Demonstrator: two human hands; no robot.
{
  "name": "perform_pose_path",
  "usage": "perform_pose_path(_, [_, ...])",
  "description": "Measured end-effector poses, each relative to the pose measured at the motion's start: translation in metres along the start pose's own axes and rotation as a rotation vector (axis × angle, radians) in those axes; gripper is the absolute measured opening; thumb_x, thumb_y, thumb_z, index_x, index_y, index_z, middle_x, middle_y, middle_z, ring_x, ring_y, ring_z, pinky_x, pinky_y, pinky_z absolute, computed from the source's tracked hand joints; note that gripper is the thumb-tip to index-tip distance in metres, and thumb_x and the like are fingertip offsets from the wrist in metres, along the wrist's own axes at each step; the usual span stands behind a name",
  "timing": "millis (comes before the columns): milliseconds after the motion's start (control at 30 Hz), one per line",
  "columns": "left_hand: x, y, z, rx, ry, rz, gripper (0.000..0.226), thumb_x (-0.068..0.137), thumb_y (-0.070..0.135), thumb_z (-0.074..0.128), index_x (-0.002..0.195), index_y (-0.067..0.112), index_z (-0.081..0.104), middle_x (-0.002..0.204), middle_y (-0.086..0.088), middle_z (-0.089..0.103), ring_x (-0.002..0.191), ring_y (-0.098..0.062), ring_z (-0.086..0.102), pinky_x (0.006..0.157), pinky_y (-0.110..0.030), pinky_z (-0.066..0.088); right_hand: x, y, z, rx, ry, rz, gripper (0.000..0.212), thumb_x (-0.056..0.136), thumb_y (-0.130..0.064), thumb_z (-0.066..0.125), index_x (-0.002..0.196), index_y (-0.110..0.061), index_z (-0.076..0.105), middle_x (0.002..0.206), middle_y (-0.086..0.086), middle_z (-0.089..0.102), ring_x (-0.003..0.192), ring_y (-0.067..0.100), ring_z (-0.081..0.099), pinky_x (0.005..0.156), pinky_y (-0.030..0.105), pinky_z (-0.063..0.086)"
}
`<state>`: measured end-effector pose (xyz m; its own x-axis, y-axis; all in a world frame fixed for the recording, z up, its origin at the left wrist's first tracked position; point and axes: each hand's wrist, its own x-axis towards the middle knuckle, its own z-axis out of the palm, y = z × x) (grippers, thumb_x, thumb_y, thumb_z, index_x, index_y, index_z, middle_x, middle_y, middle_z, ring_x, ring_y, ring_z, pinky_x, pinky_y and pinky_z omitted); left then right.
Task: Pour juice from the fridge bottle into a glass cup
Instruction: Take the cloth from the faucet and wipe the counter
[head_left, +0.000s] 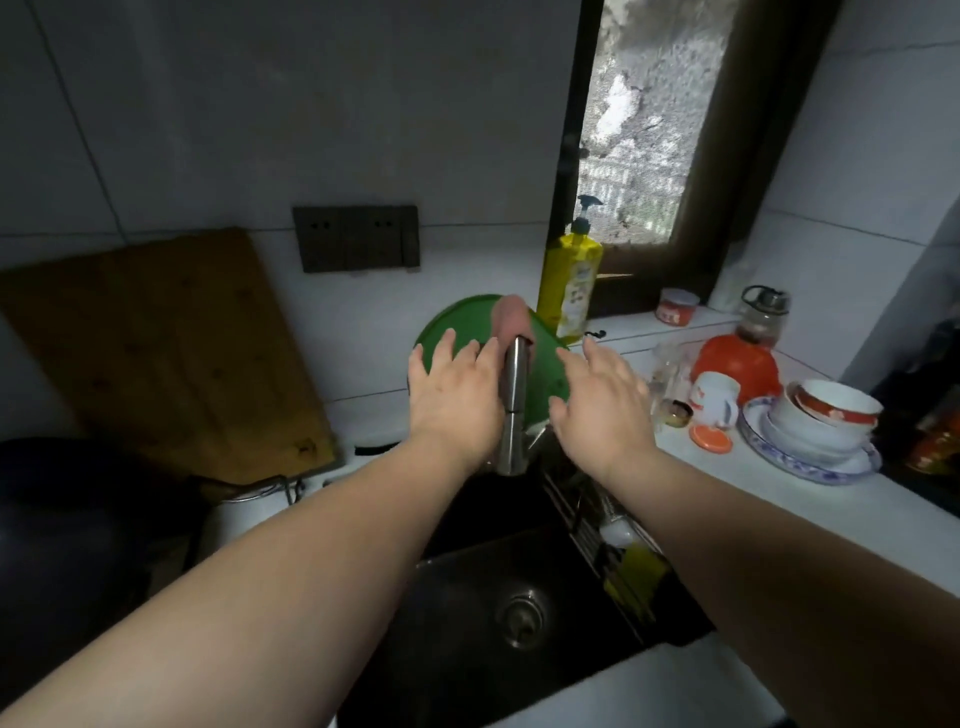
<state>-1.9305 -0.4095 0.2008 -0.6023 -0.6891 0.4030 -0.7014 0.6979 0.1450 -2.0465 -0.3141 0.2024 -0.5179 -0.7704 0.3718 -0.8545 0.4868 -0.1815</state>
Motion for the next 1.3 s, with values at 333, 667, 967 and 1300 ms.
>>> perform_pose_path(333, [0.079, 0.015, 0.039, -0.048, -0.116, -0.25, 0.021, 0.096, 0.027, 0.041, 0.108, 0.023, 0.057, 0.124, -0.002, 0.061, 0.143, -0.028, 0.022, 0.113, -0.058, 0.002, 0.102, 0.029, 0.056, 0.108, -0.047, -0.096, 0.044, 0.096, -0.034, 0.053, 0.139, -0.029, 0.05, 0.157, 0.005, 0.032, 0.145, 0.026, 0.022, 0.116, 0.042, 0.013])
perform_pose_path(667, [0.075, 0.011, 0.052, -0.204, 0.142, -0.407, 0.021, 0.096, 0.023, 0.038, 0.094, 0.02, 0.058, 0.085, 0.0, 0.059, 0.102, -0.025, 0.054, 0.112, -0.05, 0.012, 0.112, 0.028, 0.055, 0.539, 0.286, 0.034, 0.016, 0.096, -0.022, 0.049, 0.103, -0.019, 0.063, 0.088, -0.002, 0.059, 0.089, 0.023, 0.056, 0.097, 0.045, 0.042])
perform_pose_path(967, [0.024, -0.018, -0.02, -0.196, 0.442, -0.362, 0.01, 0.099, 0.018, 0.034, 0.097, 0.018, 0.044, 0.068, 0.003, 0.055, 0.076, -0.024, 0.056, 0.117, -0.044, 0.003, 0.088, -0.01, 0.008, 0.479, 0.436, -0.304, 0.017, 0.098, -0.016, 0.047, 0.105, -0.011, 0.062, 0.086, 0.01, 0.068, 0.093, 0.037, 0.061, 0.116, 0.054, 0.016])
perform_pose_path(1300, [-0.132, -0.112, -0.082, 0.439, 0.229, 0.207, 0.013, 0.084, 0.006, 0.057, 0.095, 0.006, 0.062, 0.058, -0.006, 0.051, 0.05, -0.029, 0.056, 0.107, -0.049, 0.032, -0.038, -0.042, 0.005, -0.157, 0.298, -0.831, 0.034, 0.088, -0.043, 0.054, 0.087, -0.012, 0.069, 0.053, 0.001, 0.061, 0.053, 0.023, 0.06, 0.11, 0.059, 0.014])
